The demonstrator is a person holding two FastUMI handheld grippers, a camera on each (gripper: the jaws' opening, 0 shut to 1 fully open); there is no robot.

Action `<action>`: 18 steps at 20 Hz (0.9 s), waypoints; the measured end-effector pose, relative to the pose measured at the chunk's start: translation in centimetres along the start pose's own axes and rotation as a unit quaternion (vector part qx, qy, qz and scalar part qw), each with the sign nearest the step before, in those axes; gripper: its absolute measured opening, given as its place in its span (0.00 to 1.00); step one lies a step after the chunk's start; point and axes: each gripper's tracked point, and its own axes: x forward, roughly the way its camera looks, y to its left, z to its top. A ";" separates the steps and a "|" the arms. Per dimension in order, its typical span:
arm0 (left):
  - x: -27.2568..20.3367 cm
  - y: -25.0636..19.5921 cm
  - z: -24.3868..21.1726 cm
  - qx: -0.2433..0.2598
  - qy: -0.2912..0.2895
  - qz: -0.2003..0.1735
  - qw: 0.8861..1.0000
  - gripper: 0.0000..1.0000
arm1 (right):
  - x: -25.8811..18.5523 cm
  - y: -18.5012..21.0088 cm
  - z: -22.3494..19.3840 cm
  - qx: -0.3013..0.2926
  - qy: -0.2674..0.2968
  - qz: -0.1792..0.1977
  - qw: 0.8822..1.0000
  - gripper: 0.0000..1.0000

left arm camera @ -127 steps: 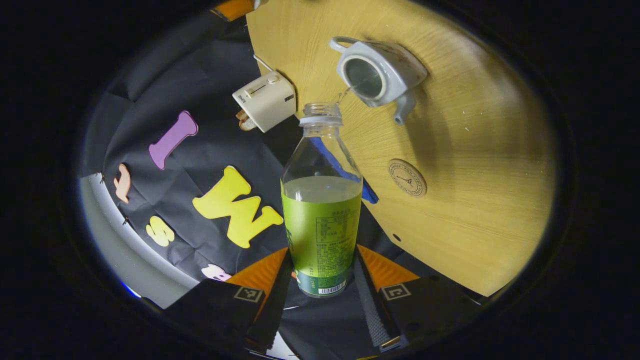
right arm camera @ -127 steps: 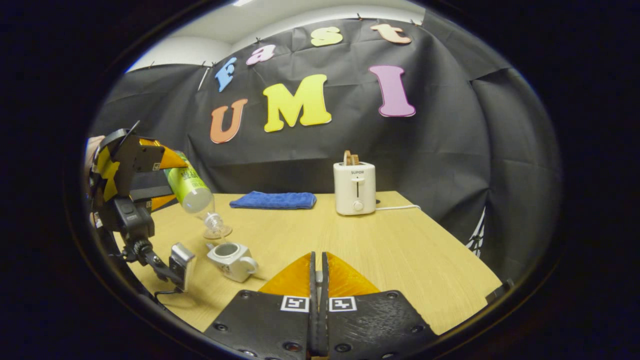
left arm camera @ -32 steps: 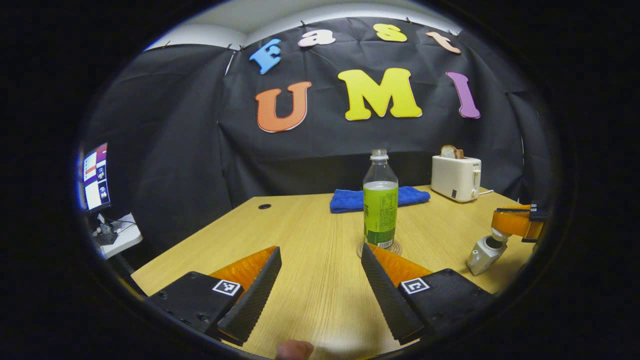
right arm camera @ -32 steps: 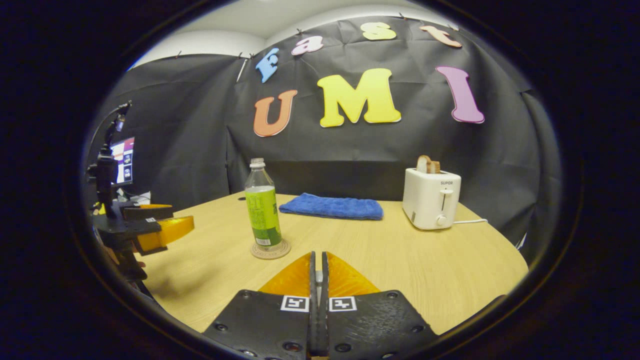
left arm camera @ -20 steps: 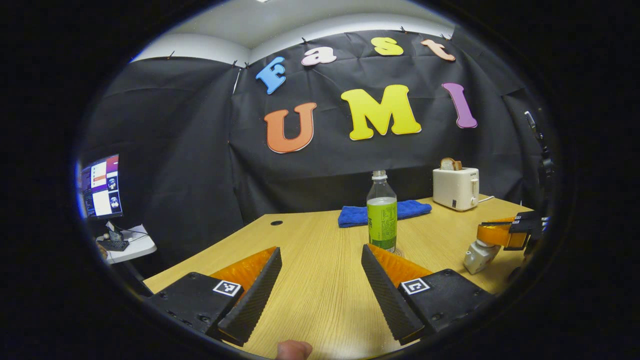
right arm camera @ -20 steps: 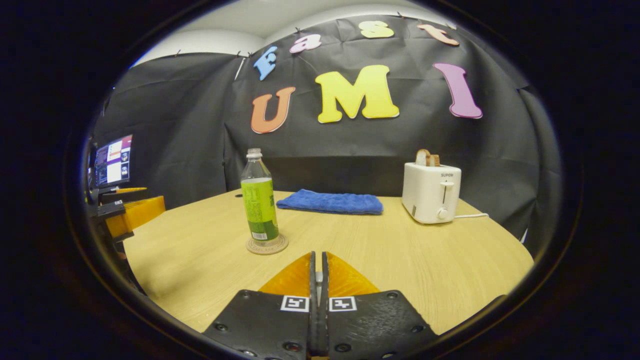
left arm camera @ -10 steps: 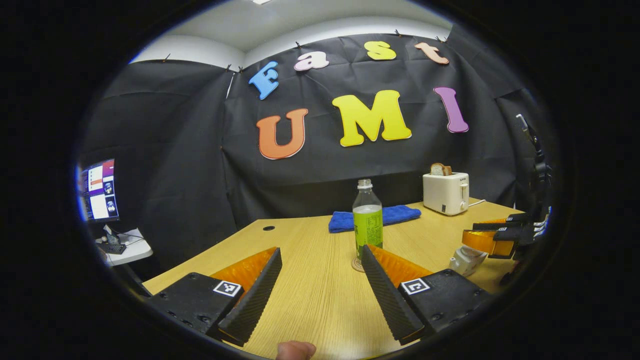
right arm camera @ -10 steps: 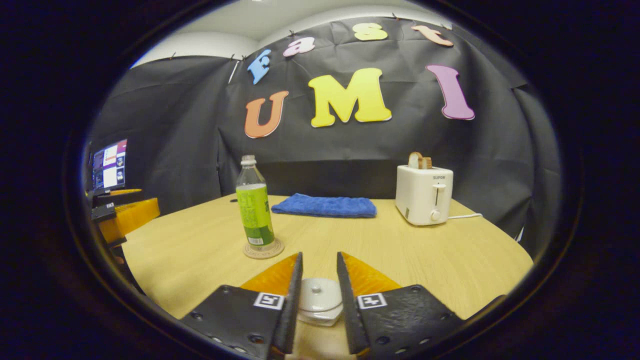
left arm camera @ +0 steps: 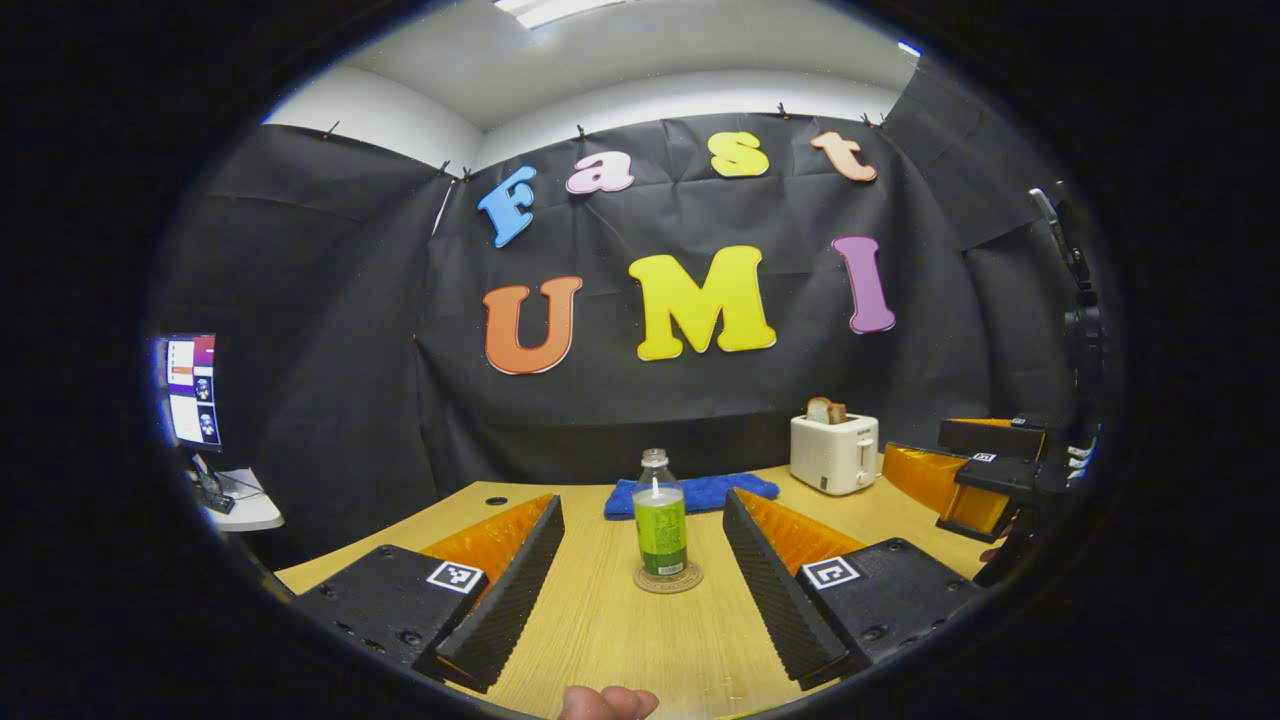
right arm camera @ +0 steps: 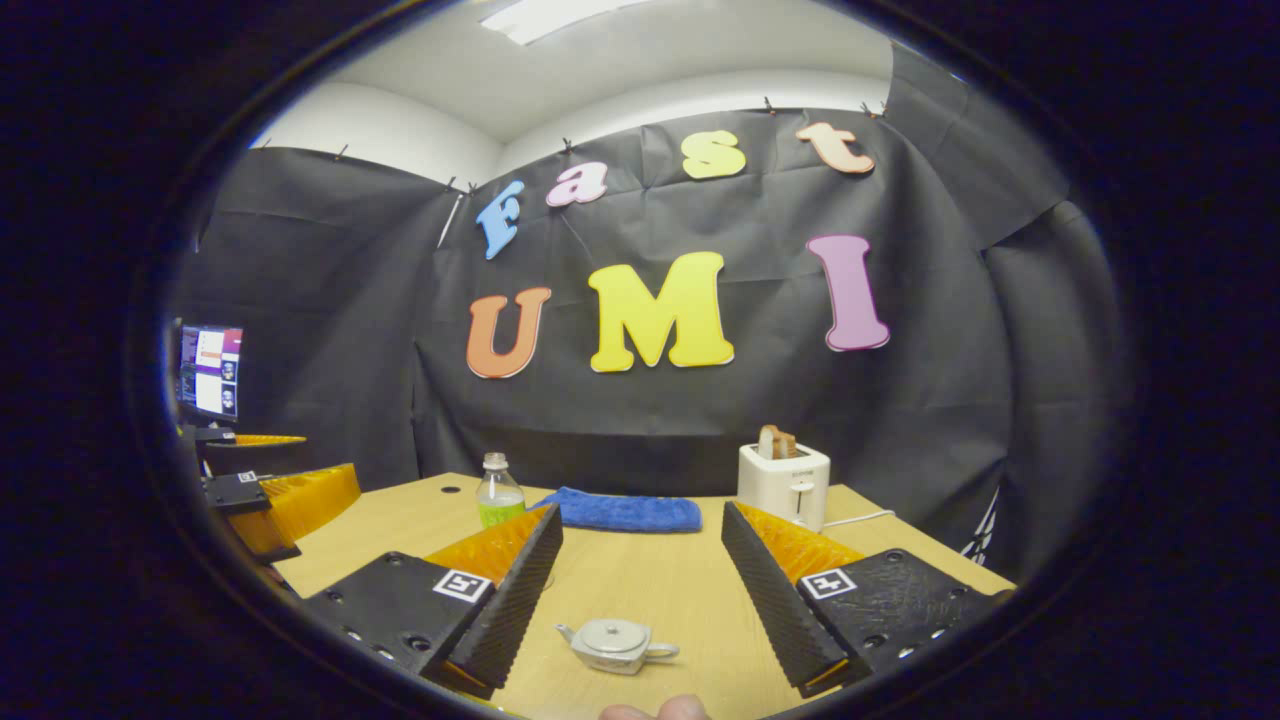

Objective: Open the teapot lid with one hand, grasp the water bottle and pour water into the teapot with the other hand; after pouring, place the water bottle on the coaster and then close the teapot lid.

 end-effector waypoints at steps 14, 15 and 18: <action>-3.2 -1.6 -1.7 -0.032 0.019 0.003 0.999 1.00 | -6.7 0.8 1.0 -0.033 -0.031 -0.052 0.998 0.98; -3.2 -1.6 -1.7 -0.033 0.022 0.000 0.999 1.00 | -6.6 1.0 0.8 -0.036 -0.028 -0.052 0.998 0.98; -3.3 -1.1 -1.6 -0.040 0.021 0.002 0.999 1.00 | -6.5 1.7 0.6 -0.026 -0.023 -0.048 0.998 0.97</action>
